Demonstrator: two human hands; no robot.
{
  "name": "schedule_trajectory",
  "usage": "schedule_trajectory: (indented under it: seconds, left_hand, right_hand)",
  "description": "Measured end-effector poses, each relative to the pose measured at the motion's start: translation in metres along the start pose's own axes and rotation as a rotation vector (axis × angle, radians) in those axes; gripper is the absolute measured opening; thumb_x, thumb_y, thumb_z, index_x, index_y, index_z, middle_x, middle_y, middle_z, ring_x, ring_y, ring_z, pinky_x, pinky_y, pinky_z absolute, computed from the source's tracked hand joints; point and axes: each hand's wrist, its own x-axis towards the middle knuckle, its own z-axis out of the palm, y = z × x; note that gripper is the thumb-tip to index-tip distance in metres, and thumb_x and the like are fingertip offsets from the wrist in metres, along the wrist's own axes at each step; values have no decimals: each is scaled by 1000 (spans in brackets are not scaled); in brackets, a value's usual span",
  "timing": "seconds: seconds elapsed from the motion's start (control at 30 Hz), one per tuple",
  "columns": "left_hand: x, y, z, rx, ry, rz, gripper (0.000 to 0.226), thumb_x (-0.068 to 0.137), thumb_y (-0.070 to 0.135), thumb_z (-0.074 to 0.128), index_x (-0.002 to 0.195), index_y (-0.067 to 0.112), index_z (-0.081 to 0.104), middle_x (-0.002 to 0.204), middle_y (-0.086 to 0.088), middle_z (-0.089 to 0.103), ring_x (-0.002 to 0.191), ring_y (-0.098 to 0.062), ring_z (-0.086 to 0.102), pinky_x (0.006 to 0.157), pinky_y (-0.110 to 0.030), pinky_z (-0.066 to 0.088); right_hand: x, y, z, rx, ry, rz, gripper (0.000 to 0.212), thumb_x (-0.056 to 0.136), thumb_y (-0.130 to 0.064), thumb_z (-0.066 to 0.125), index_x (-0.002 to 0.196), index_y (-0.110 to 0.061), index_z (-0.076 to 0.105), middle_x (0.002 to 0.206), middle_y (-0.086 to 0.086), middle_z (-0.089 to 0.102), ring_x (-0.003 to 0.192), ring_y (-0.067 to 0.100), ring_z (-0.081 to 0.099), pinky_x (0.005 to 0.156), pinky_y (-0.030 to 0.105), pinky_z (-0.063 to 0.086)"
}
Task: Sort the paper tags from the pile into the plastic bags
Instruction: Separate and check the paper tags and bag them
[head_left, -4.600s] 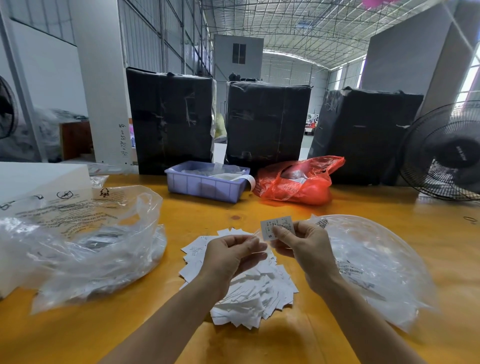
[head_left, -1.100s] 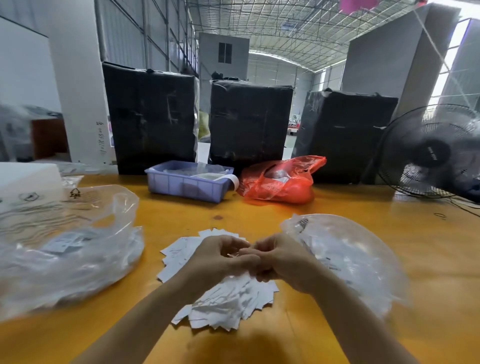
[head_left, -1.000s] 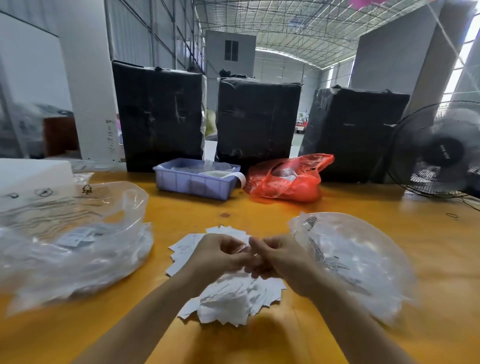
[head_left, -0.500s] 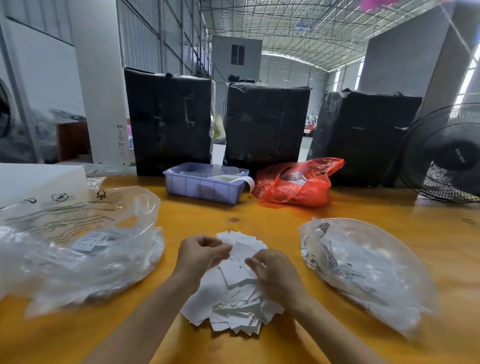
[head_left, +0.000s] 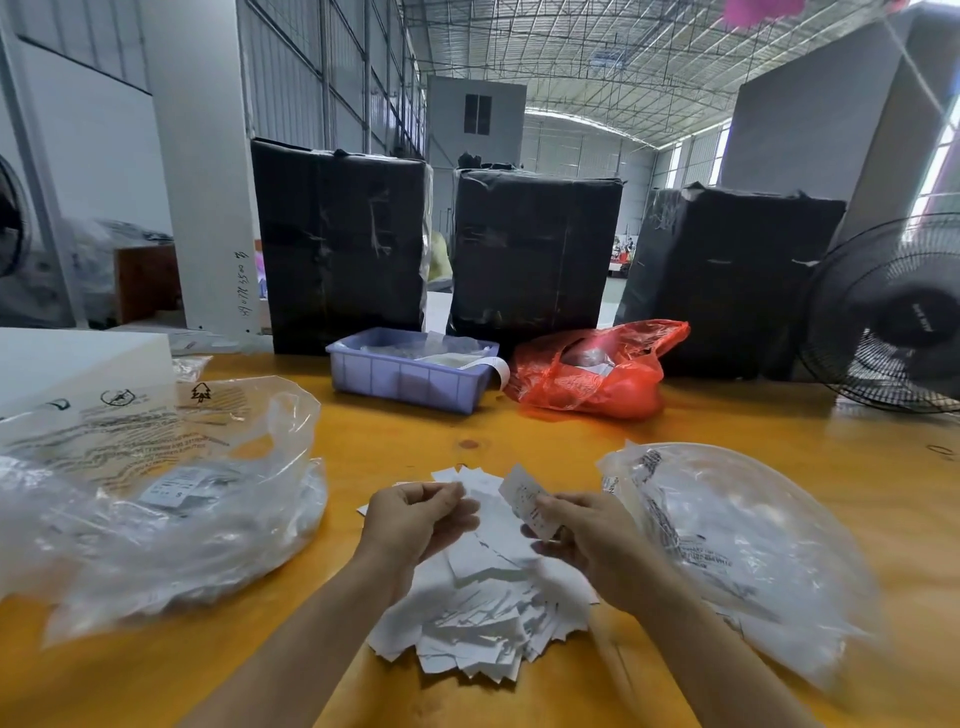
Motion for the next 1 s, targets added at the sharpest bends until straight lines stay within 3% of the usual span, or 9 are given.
schedule_trajectory:
  seconds: [0.1,0.33,0.47,0.57,0.7,0.83,1.0]
  left_hand:
    - [-2,2,4,-9,-41,-21,5,86,5,65,85,1,67,76,-11,74,66,-18,72,57,-21,55]
    - [-11,7,10,-80,-79,-28,7,81,-5,65,88,-3,64,79,-18,73,66,-23,72,54,-23,56]
    - [-16,9,11,-107,-79,-9,23,68,-6,72,89,-4,62,81,-21,72,66,-23,72,57,-23,57]
    - [-18,9,12,-107,-79,1,27,64,-6,73,88,-4,62,90,-23,70,69,-25,71,56,-23,57]
    - [-19,11,13,-122,-79,6,32,60,-7,74,89,-4,62,93,-24,69,71,-26,70,58,-24,59]
    - [-20,14,12,-178,-86,-7,41,49,-4,75,88,-4,63,74,-14,72,60,-20,70,53,-20,56]
    - [-22,13,14,-179,-91,-24,34,58,-9,74,89,-3,63,72,-12,72,60,-19,70,52,-19,55]
  right_hand:
    - [-5,-7,-1,324,-99,104,12,91,4,52,92,9,62,87,22,70,74,25,69,59,24,56]
    - [-12,-15,-2,483,-207,118,15,82,22,47,92,20,58,79,27,69,72,31,71,61,26,58]
    - [-15,-16,-1,397,-224,94,23,78,23,53,96,11,62,82,25,70,73,34,70,61,30,58]
    - [-20,-18,3,210,-254,66,10,85,4,61,89,1,69,78,18,71,74,29,71,65,34,59]
    - [-22,-22,8,48,-169,80,13,88,-17,64,79,-10,70,66,3,67,62,13,62,59,26,48]
    - [-22,-26,5,202,-63,120,12,85,-9,66,73,-8,68,56,3,62,50,12,55,50,23,42]
    - [-22,-28,2,223,-94,65,7,85,1,62,79,-3,65,63,9,67,55,16,63,49,22,50]
